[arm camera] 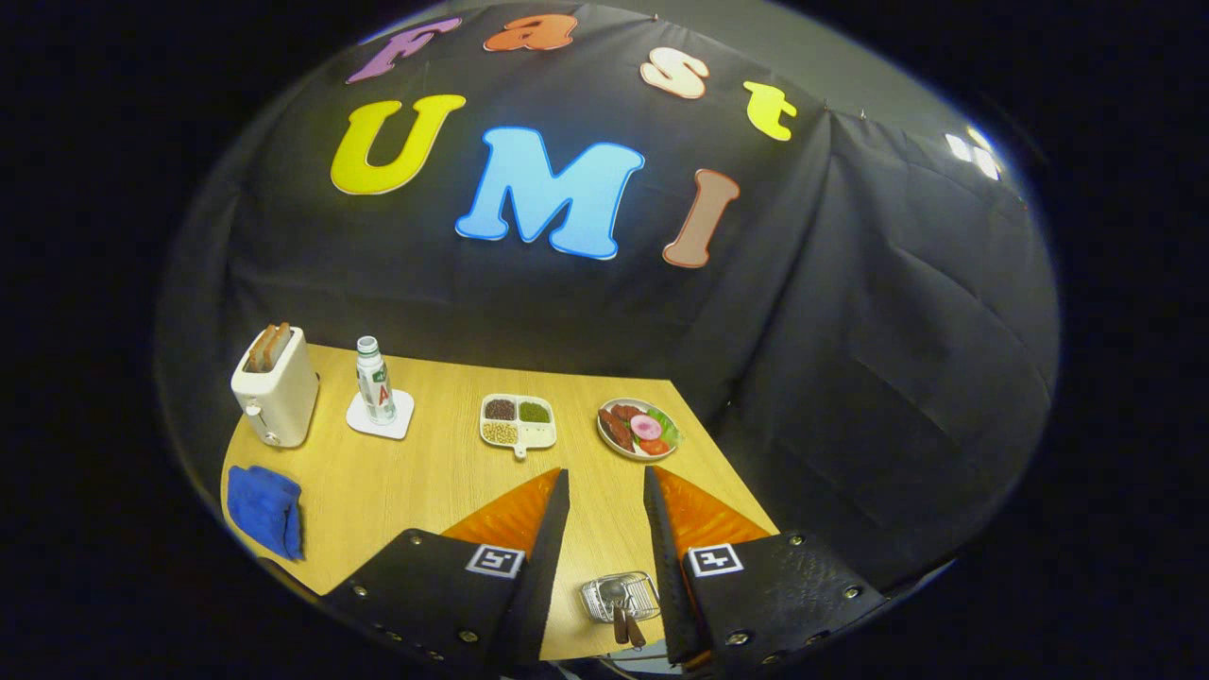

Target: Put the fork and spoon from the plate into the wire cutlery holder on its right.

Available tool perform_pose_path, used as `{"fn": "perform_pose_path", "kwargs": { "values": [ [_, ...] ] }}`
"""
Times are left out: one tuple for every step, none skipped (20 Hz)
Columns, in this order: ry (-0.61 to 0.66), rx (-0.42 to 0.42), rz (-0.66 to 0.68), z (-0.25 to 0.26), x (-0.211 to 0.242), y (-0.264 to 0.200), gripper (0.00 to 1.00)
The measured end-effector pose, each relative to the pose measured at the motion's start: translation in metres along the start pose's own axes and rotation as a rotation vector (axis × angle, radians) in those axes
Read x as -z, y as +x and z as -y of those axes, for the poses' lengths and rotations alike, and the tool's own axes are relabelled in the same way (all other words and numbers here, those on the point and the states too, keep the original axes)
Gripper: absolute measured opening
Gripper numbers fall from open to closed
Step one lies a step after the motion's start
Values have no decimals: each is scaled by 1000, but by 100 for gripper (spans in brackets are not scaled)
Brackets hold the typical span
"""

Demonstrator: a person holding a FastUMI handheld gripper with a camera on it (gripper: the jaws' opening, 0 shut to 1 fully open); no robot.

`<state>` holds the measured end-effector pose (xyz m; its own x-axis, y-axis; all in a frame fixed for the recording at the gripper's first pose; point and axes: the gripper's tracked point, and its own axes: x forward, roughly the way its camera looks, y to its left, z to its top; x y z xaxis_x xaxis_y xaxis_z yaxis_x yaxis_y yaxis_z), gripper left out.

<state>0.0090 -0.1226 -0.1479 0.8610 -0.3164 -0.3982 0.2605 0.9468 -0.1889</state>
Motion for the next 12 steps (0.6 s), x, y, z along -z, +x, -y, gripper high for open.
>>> {"fn": "perform_pose_path", "kwargs": {
  "values": [
    [-7, -6, 17, -5, -6, -7, 49],
    [-13, -4, 32, -8, -13, -14, 49],
    [-20, -10, 38, -11, -16, -21, 49],
    [-21, -15, 47, -16, -22, -27, 49],
    [-16, -25, 51, -20, -26, -31, 49],
    [-7, -42, 55, -25, -29, -36, 49],
    [-5, -58, 60, -30, -32, -40, 49],
    [-9, -64, 63, -32, -34, -44, 49],
    [-14, -59, 71, -32, -36, -47, 48],
    [-19, -54, 73, -32, -38, -49, 49],
    [-21, -49, 77, -33, -40, -50, 48],
    [-23, -45, 80, -34, -43, -50, 48]
  ]
}}
